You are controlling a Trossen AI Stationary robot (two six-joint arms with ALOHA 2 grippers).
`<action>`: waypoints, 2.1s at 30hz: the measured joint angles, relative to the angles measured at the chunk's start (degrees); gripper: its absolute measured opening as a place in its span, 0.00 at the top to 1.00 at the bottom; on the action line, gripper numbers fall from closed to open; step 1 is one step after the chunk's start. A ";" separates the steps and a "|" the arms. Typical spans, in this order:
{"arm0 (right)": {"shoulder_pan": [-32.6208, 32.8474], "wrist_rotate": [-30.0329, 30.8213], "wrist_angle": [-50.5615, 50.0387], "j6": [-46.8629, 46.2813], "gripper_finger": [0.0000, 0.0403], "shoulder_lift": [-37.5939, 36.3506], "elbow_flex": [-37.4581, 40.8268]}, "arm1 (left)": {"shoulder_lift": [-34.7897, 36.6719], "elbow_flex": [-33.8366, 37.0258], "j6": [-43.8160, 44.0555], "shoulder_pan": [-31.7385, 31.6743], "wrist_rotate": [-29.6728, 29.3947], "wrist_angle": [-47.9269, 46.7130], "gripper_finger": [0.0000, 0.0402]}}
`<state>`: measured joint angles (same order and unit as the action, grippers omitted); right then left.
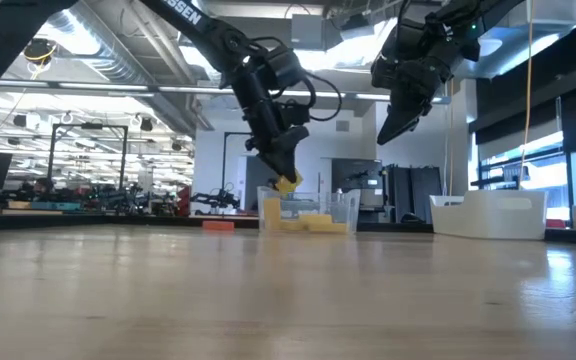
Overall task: Sort & place blocks by color
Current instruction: Put the yellow arched block into the transparent bin, then put the orange rectangular block into the black bin
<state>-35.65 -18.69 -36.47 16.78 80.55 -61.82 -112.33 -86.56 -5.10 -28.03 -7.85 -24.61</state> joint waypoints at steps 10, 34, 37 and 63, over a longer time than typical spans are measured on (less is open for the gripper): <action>0.01 0.00 0.07 0.00 0.80 0.00 0.00 | 0.04 0.00 0.35 0.02 -2.18 0.80 0.74; 0.00 0.00 1.68 -2.29 0.80 0.00 0.00 | 0.86 -8.09 18.96 -15.49 4.15 -35.12 0.75; -0.01 -0.01 2.58 -3.06 0.80 0.00 0.00 | -0.42 -8.09 24.97 -16.36 2.29 -32.55 0.76; 0.01 0.00 2.80 -2.95 0.80 0.00 0.00 | -9.26 -8.02 29.94 -15.02 -0.38 -28.40 0.76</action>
<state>-35.64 -18.70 -33.67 13.82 80.55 -61.82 -121.59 -94.59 24.84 -43.05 -8.23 -53.01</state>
